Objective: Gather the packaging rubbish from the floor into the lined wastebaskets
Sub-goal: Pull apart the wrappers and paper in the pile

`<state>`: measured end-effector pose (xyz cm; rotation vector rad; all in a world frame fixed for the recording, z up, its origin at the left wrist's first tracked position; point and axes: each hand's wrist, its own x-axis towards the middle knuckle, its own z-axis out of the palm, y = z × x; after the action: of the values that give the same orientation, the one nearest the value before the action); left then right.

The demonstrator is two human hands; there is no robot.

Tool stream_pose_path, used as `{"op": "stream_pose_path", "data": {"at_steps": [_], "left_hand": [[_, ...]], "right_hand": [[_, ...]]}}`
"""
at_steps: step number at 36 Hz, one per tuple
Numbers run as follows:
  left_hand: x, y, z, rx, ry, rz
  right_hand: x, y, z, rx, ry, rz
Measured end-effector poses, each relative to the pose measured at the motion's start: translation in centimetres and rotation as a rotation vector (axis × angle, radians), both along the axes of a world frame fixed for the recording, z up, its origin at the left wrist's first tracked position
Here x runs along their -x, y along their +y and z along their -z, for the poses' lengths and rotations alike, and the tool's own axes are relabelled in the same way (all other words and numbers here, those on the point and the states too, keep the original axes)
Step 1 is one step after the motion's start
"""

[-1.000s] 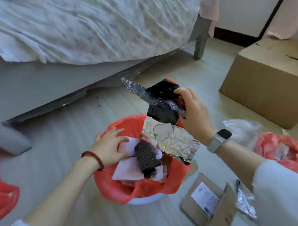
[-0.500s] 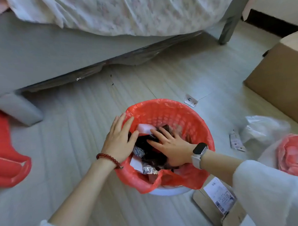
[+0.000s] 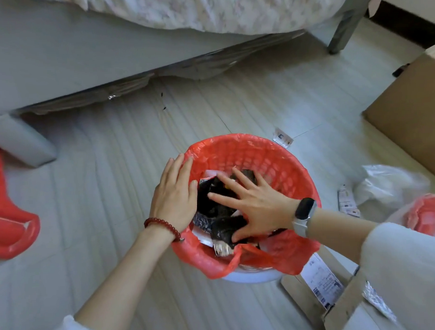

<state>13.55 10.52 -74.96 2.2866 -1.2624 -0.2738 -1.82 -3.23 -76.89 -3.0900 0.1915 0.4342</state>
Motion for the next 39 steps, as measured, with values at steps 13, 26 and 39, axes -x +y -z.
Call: {"op": "stream_pose_path", "data": {"at_steps": [13,26,39], "left_hand": [[0.4,0.2,0.0,-0.076,-0.051,-0.017],[2.9,-8.7,-7.3,0.064,-0.046,0.123],[30.2,-18.0,-9.4,0.076,0.052,0.805]], "right_hand": [[-1.0,0.6,7.6,-0.032,0.405,0.122],[4.3,-3.4,-7.3,-0.449,-0.172,0.488],[32.1,-1.5,-12.1,-0.32,-0.538,1.2]]}}
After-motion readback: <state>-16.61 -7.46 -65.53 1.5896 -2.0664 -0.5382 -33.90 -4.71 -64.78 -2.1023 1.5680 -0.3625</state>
